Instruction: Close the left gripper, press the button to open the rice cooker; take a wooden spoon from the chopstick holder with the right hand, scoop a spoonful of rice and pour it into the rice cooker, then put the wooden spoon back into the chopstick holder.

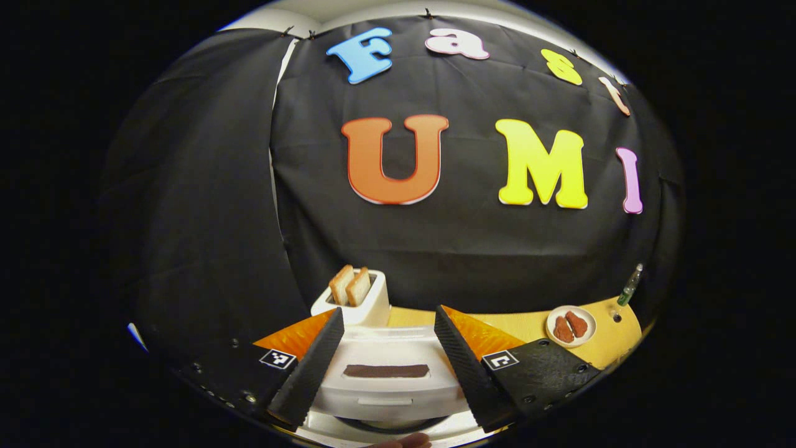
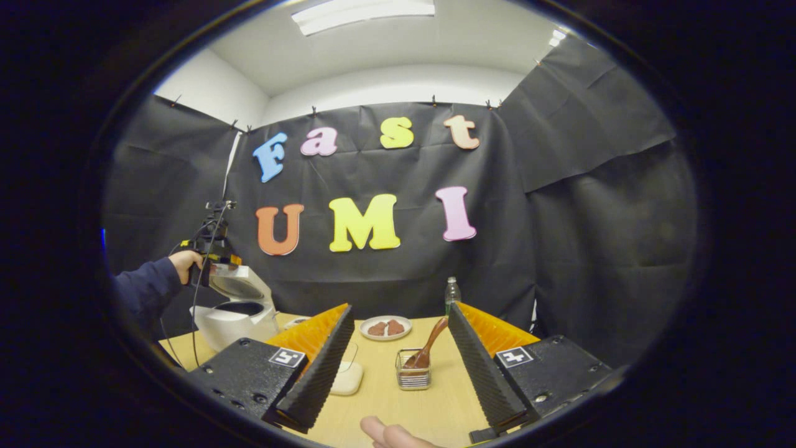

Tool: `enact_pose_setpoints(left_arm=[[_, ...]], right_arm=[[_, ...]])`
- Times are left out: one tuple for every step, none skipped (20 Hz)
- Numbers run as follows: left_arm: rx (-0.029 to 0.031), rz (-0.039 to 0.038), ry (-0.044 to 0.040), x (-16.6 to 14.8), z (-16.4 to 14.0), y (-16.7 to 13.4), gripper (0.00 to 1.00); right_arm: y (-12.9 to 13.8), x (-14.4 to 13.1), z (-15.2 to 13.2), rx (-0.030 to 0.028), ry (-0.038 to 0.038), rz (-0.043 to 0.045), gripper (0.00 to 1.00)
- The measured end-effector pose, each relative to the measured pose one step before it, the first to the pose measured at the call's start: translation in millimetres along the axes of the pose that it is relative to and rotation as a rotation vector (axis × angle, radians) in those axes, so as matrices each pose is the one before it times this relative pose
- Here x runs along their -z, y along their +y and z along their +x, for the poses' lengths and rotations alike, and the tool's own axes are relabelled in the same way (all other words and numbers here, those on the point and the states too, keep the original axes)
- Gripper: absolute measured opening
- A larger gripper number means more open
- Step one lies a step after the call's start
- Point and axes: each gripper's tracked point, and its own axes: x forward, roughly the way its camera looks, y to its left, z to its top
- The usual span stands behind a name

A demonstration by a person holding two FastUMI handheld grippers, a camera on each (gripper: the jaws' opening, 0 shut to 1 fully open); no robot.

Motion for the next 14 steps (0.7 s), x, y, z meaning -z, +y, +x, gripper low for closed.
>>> enact_pose_setpoints(left_arm=[[-0.00546,-0.00174,0.00681,7.95,-5.26,2.19,0.94],[-0.00032,0.00377,0.00776,7.83,-2.10,1.75,0.95],[-0.00476,-0.01008,0.01686,9.00,-1.48,3.09,0.96],[-0.00342,-0.00130,0.02108,10.21,-1.30,2.37,0.96],[0.00212,-0.00443,0.01328,8.34,-2.92,-0.50,0.97],[0.00414,0.00843,-0.01306,2.83,-1.35,-0.96,0.98],[-0.00072,0.00602,0.00150,5.15,-0.57,0.37,0.98],[-0.00462,0.00367,0.00613,6.39,-1.33,0.06,0.98],[-0.00375,0.00205,0.01574,7.97,-1.13,0.16,0.98],[-0.00218,-0.00427,0.02331,8.35,-1.65,-0.10,0.98],[0.00279,-0.00289,0.01812,7.25,-0.51,-3.23,0.98],[0.00495,-0.00263,0.01615,7.57,-0.66,-0.75,0.99],[0.00535,0.00021,0.00996,5.97,-0.14,-1.13,0.99],[0.00474,0.00162,0.00913,4.73,-0.68,-1.02,0.99]], right_arm=[[-0.71,1.02,-3.11,-0.00327,0.00370,-0.00101,0.96],[0.06,0.44,-1.73,-0.00142,-0.00072,0.00471,0.99],[0.49,1.74,-2.58,-0.00369,0.00069,0.00695,0.96],[2.59,1.98,-2.99,-0.00909,0.00212,0.00441,0.96],[2.43,3.34,-3.13,-0.00893,0.00379,0.00073,0.96],[1.43,2.86,-3.37,-0.00822,0.00242,-0.00122,0.96],[1.28,3.60,-4.09,-0.00740,0.00232,-0.00015,0.96],[-0.05,2.53,-3.60,-0.00272,-0.00086,0.00359,0.94],[-1.27,0.98,-2.75,0.00173,-0.00151,0.00589,0.94],[-0.40,1.86,-2.45,0.00031,0.00094,0.00545,0.94],[0.74,3.28,-2.35,0.00185,0.00306,0.00290,0.94],[-1.68,2.23,-1.88,0.00683,0.00437,-0.00175,0.94],[-1.55,1.41,-2.99,0.00575,0.00093,-0.00157,0.94],[0.31,-1.36,-4.07,-0.00039,-0.00357,0.00211,0.94]])
